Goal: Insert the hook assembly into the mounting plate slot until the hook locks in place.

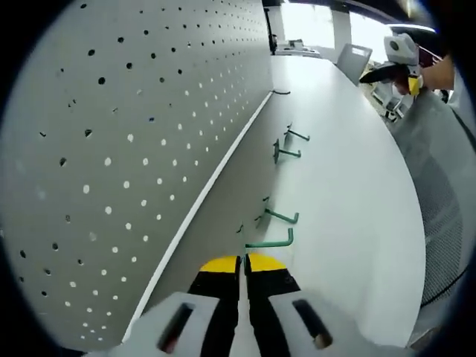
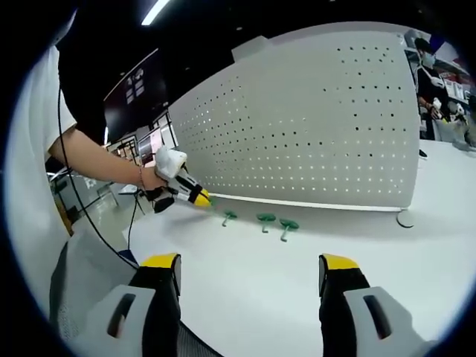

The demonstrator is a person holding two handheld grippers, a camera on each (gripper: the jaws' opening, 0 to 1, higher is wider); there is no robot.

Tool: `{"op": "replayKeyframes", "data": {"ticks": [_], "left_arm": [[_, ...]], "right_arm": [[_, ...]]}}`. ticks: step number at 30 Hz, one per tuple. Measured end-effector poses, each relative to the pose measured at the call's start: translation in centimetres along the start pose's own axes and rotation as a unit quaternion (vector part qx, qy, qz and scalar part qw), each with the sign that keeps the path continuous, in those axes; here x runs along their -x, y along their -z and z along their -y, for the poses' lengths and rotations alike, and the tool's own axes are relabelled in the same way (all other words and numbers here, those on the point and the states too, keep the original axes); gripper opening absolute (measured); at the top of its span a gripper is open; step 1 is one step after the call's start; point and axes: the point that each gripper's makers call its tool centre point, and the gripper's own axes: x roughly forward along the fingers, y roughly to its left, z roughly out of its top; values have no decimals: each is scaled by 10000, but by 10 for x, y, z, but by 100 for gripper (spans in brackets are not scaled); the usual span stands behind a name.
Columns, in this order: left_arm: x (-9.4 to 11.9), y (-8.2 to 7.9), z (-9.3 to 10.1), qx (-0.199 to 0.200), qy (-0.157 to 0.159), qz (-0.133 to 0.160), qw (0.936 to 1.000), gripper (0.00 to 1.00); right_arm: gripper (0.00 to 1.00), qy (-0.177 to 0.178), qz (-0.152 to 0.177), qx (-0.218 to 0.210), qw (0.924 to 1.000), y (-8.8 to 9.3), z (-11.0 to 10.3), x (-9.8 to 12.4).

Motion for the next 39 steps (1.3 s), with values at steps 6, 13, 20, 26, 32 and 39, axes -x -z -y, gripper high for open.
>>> {"op": "replayKeyframes", "data": {"ticks": [6, 13, 20, 26, 32, 39], "left_arm": [[3, -11, 3, 80, -95, 225, 9997, 2], [5, -23, 11, 1, -164, 371, 9992, 2], [11, -39, 16, 77, -244, 625, 9977, 2], [16, -51, 21, 99, -301, 837, 9960, 2], [24, -65, 23, 192, -401, 1092, 9930, 2], [32, -78, 30, 458, -447, 1457, 9872, 2]], "right_arm": [[73, -42, 6, 28, 10000, -1, -3, 0], [73, -57, 4, 61, 10000, -2, -5, 0], [73, -72, 23, 65, 10000, -3, -6, 1], [73, -65, 51, 87, 9999, -5, -7, 1], [73, -56, 94, 91, 9999, -6, -7, 2], [72, -25, 133, 70, 9999, -7, -5, 3]]}}
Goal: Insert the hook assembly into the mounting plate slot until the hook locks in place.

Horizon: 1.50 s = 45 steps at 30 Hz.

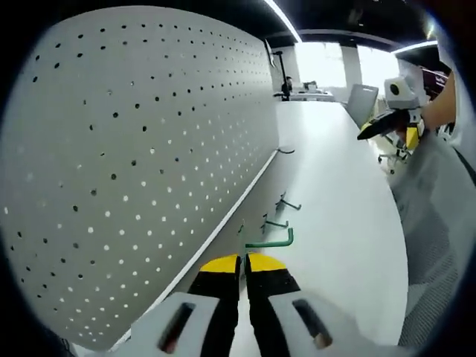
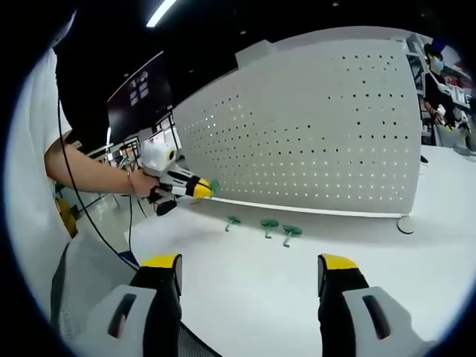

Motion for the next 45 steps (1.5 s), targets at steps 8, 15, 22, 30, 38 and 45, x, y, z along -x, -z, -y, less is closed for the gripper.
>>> {"op": "replayKeyframes", "data": {"ticks": [8, 15, 22, 30, 38, 45], "left_arm": [[7, -14, 7, 152, -128, 319, 9993, 2], [16, -31, 12, 252, -298, 644, 9972, 2], [23, -48, 19, 274, -385, 930, 9945, 2], [30, -67, 28, 336, -399, 1208, 9913, 2], [38, -83, 38, 361, -401, 1461, 9878, 2], [46, -99, 43, 480, -479, 1750, 9822, 2]], "right_arm": [[72, -3, 19, -19, 10000, -1, 0, 0], [72, 0, 54, -66, 10000, -2, 1, 1], [72, -22, 47, -62, 10000, -2, 0, 1], [72, -41, 70, -72, 9999, -3, 0, 1], [72, -84, 129, -70, 9999, -5, -2, 2], [72, -115, 166, -59, 9998, -7, -3, 2]]}}
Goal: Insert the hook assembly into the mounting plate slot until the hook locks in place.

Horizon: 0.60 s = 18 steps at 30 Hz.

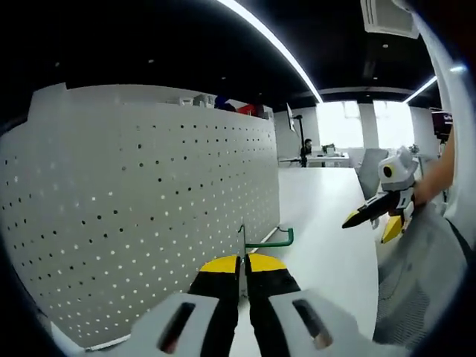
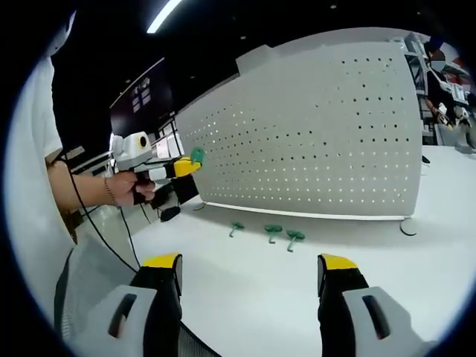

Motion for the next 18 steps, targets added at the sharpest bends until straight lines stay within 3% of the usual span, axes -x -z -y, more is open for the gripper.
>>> {"op": "replayKeyframes", "data": {"ticks": [9, 18], "left_arm": [[4, -24, 11, 116, -9, 304, 9995, 2], [3, -27, 12, 162, -38, 366, 9992, 2]], "right_arm": [[72, -22, -21, 4, 10000, 0, -2, 0], [72, -49, -1, -14, 10000, 0, -3, -1]]}}
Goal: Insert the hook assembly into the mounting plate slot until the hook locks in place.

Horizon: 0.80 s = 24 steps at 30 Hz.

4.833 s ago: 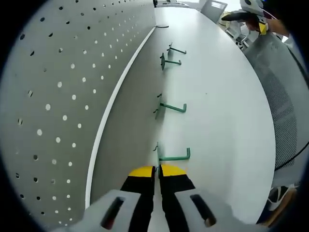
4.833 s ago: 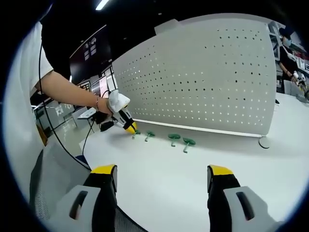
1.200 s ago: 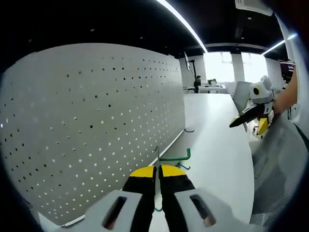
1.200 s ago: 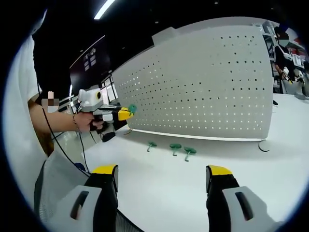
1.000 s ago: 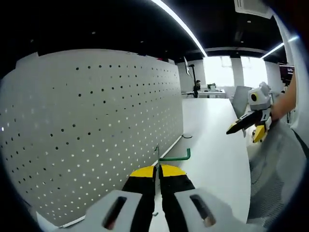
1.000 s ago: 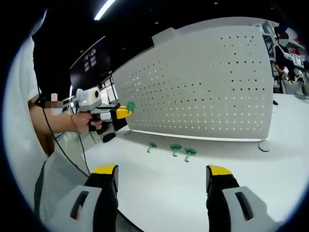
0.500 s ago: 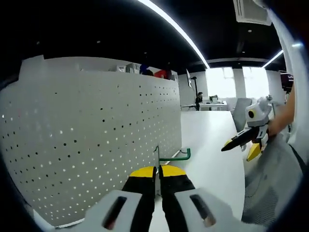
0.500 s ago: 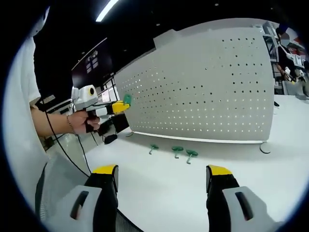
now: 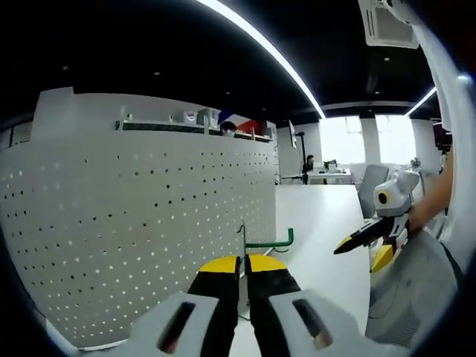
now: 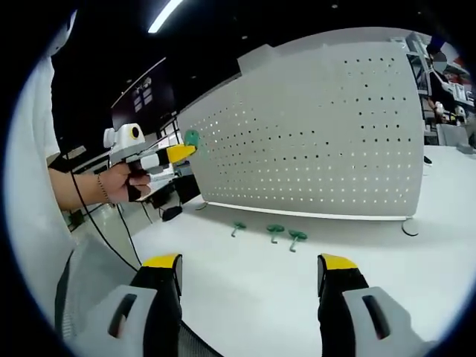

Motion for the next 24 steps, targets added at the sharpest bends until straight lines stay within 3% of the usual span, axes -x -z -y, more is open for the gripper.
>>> {"op": "replayKeyframes", "data": {"ticks": [13, 19, 24], "left_arm": [[-1, 7, 1, 32, 12, -26, 10000, 3], [0, 8, 3, 40, 7, -40, 10000, 3], [1, 8, 3, 29, -8, -42, 10000, 3]], "right_arm": [[72, -134, 565, 133, 9982, -29, -8, 4], [71, -317, 1053, 255, 9936, -55, -20, 7], [70, -363, 1219, 339, 9913, -65, -24, 8]]}}
